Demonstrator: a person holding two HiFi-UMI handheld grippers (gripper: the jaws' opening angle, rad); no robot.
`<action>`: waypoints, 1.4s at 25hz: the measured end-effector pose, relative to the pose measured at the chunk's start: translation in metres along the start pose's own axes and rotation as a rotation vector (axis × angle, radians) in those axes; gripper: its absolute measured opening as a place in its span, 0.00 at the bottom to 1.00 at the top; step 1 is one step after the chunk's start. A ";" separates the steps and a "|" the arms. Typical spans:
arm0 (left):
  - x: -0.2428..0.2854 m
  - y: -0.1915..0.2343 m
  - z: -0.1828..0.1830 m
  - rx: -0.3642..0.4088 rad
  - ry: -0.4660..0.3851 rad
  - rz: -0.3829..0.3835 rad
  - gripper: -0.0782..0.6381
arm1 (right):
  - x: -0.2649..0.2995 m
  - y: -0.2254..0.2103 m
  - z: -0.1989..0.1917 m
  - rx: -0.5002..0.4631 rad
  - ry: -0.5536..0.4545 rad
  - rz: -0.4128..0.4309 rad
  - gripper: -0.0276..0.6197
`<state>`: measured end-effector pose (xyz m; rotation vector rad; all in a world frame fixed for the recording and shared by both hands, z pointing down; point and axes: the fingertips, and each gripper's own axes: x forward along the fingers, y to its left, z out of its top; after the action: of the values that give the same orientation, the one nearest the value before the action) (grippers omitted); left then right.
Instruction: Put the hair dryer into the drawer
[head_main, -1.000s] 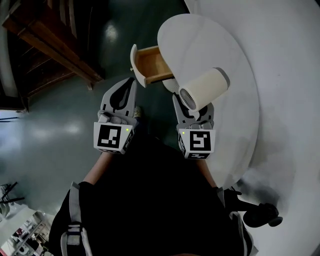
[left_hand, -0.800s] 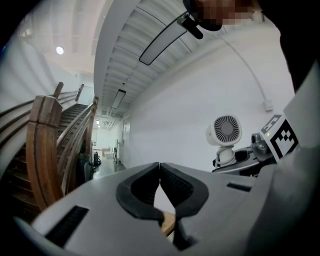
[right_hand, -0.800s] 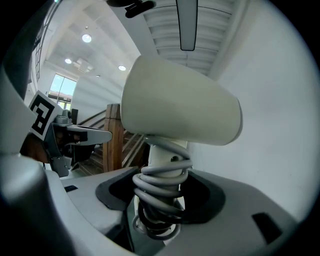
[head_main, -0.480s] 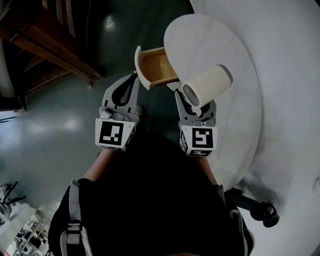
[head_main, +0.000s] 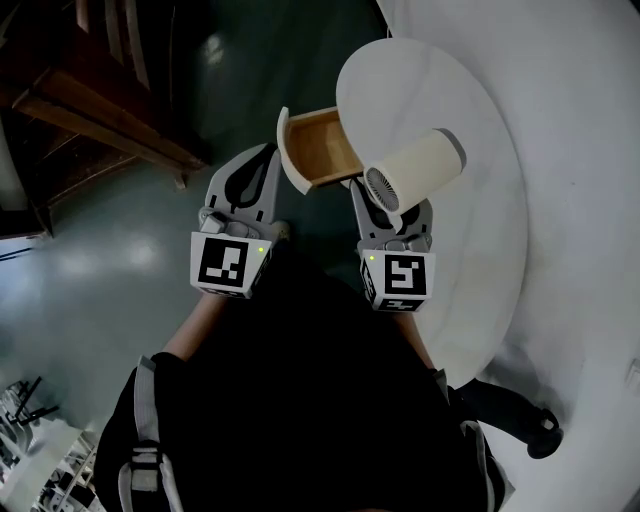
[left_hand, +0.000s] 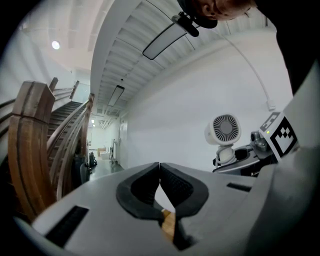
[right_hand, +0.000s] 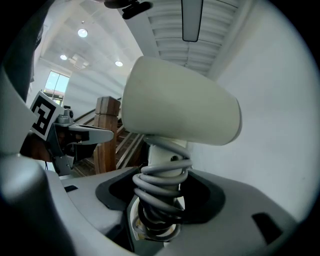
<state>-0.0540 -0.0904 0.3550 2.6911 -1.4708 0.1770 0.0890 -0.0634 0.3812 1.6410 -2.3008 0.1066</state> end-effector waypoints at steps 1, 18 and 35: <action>0.003 0.002 0.001 0.003 -0.002 -0.005 0.12 | 0.003 0.000 0.001 0.001 0.003 -0.004 0.47; 0.029 0.025 0.008 0.003 0.018 -0.009 0.12 | 0.047 -0.007 0.013 -0.009 0.022 0.003 0.47; 0.056 0.030 -0.038 -0.027 0.125 0.072 0.12 | 0.112 0.002 -0.040 -0.061 0.121 0.170 0.47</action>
<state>-0.0518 -0.1493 0.4002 2.5572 -1.5224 0.3205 0.0622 -0.1548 0.4525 1.3684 -2.3232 0.1672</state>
